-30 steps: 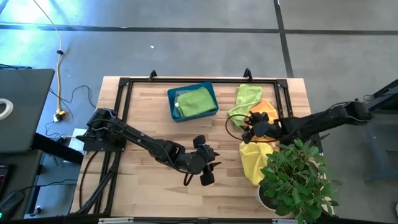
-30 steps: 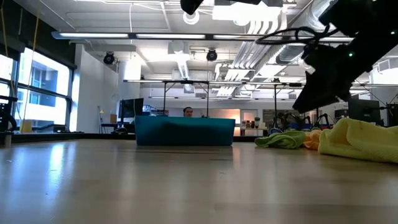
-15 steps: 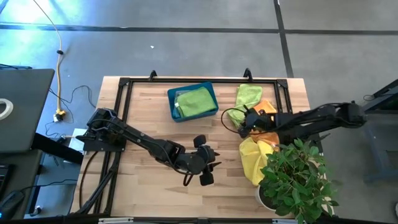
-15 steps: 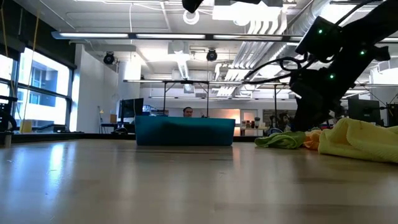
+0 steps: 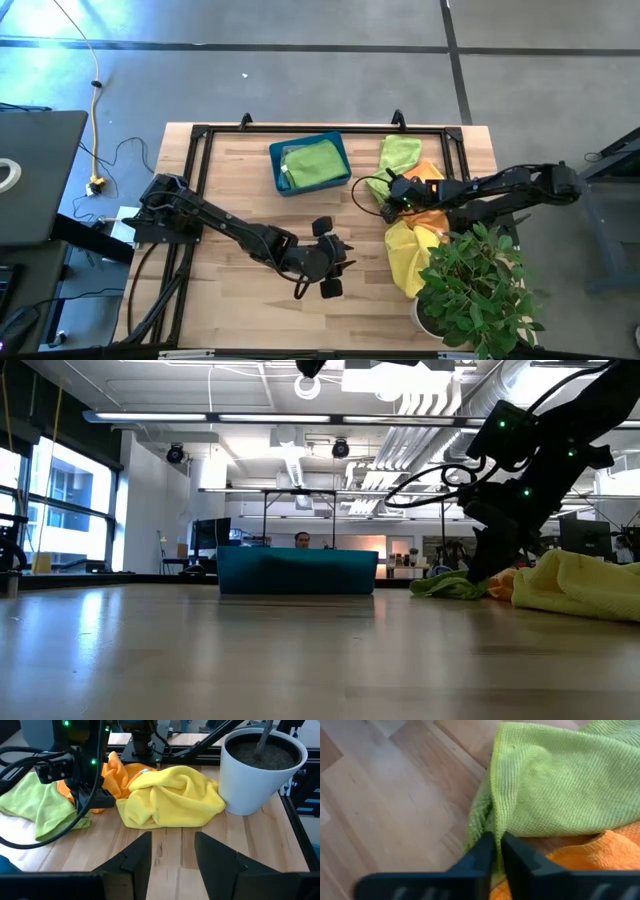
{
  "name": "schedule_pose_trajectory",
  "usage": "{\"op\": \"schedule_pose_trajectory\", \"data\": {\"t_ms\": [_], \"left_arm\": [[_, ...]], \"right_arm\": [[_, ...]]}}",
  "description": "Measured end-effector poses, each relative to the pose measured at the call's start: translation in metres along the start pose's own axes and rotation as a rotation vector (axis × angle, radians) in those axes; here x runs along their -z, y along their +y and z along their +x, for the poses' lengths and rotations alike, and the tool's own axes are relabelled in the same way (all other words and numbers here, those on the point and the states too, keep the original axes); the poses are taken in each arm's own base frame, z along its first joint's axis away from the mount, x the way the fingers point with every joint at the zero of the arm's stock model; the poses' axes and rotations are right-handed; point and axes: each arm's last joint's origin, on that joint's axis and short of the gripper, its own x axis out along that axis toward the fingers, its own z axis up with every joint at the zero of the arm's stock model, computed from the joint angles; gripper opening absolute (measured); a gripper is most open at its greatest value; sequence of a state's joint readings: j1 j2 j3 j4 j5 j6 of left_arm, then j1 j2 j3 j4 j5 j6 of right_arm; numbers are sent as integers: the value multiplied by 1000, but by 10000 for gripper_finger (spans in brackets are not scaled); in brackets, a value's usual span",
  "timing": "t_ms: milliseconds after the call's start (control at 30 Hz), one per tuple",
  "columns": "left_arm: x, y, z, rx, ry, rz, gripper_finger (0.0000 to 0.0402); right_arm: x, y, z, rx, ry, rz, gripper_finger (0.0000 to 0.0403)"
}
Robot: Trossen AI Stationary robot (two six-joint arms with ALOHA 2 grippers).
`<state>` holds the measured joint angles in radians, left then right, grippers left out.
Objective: Fold microfiber towels
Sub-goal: Fold the green microfiber cloth
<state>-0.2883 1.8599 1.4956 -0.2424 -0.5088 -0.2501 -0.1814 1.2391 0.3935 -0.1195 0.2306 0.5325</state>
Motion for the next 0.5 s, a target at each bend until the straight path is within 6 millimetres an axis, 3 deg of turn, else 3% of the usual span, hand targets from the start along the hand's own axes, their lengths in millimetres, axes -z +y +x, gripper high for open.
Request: {"op": "schedule_pose_trajectory", "data": {"t_ms": [67,200,500], "left_arm": [[0,0,0,-1,0,0,137],[0,3,1,-9,10,32,137],[20,16,15,-71,64,64,137]], "right_arm": [[-1,1,-1,-12,-12,1,8],[-9,6,-6,-59,-23,0,13],[-42,47,-39,-162,-46,-127,1]]}}
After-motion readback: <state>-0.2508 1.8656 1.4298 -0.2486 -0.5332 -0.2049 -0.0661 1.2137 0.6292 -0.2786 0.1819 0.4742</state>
